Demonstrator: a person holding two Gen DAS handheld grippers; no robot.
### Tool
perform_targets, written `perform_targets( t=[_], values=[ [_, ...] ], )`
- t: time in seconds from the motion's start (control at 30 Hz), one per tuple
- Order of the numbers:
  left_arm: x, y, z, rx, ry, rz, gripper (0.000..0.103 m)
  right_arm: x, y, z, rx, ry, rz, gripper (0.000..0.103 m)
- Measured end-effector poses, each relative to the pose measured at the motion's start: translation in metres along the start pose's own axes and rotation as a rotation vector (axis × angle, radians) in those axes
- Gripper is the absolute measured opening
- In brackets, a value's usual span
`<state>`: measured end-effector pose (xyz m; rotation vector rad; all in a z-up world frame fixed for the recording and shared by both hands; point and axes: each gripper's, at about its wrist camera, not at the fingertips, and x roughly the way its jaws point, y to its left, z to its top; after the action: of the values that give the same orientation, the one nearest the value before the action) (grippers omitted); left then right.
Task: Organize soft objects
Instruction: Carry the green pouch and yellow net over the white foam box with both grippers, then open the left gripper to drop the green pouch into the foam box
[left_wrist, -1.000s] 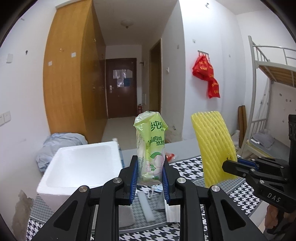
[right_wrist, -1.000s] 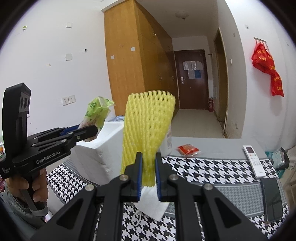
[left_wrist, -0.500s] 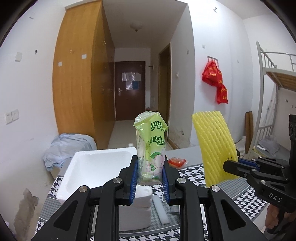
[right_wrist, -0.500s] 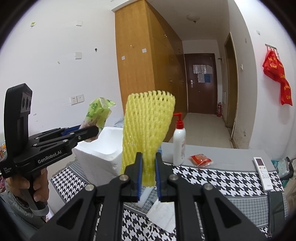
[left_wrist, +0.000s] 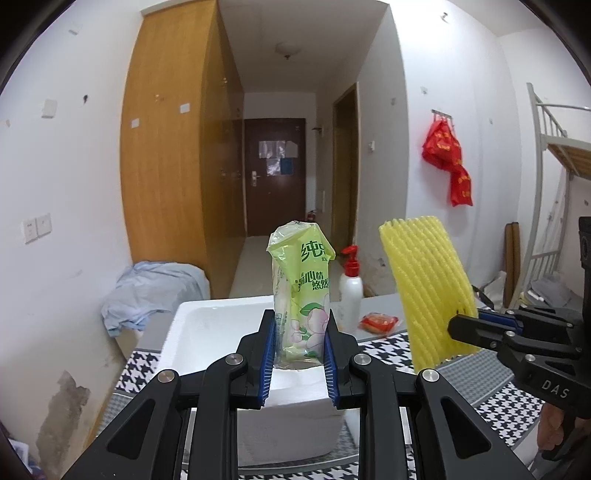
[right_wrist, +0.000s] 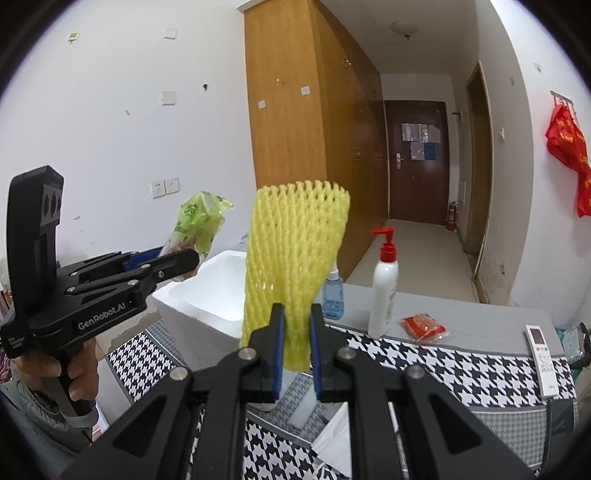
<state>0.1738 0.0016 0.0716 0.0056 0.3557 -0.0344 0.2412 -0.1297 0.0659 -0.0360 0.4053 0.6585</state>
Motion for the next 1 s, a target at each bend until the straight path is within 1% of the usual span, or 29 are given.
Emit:
perform_targets(
  t=[0.1,0.37,0.47,0.57,0.73,1.0],
  values=[
    [0.002,0.006,-0.001,-0.009,-0.001,0.030,0.025,0.005,0.002,0.004,-0.002,-0.001,0.025,0.016],
    [0.004,0.018,-0.001,-0.009,0.015,0.048,0.025,0.024,0.014,0.015,-0.019,0.017,0.074,0.016],
    [0.006,0.023,0.000,-0.010,0.025,0.073,0.025,0.030,0.018,0.018,-0.037,0.030,0.076,0.016],
    [0.012,0.024,-0.001,-0.009,0.040,0.083,0.025,0.032,0.022,0.022,-0.056,0.033,0.075,0.016],
    [0.031,0.028,0.000,-0.017,0.092,0.068,0.025,0.036,0.020,0.024,-0.054,0.032,0.083,0.016],
    [0.057,0.038,0.002,-0.023,0.149,0.041,0.025,0.050,0.015,0.025,-0.037,0.056,0.080,0.016]
  ],
)
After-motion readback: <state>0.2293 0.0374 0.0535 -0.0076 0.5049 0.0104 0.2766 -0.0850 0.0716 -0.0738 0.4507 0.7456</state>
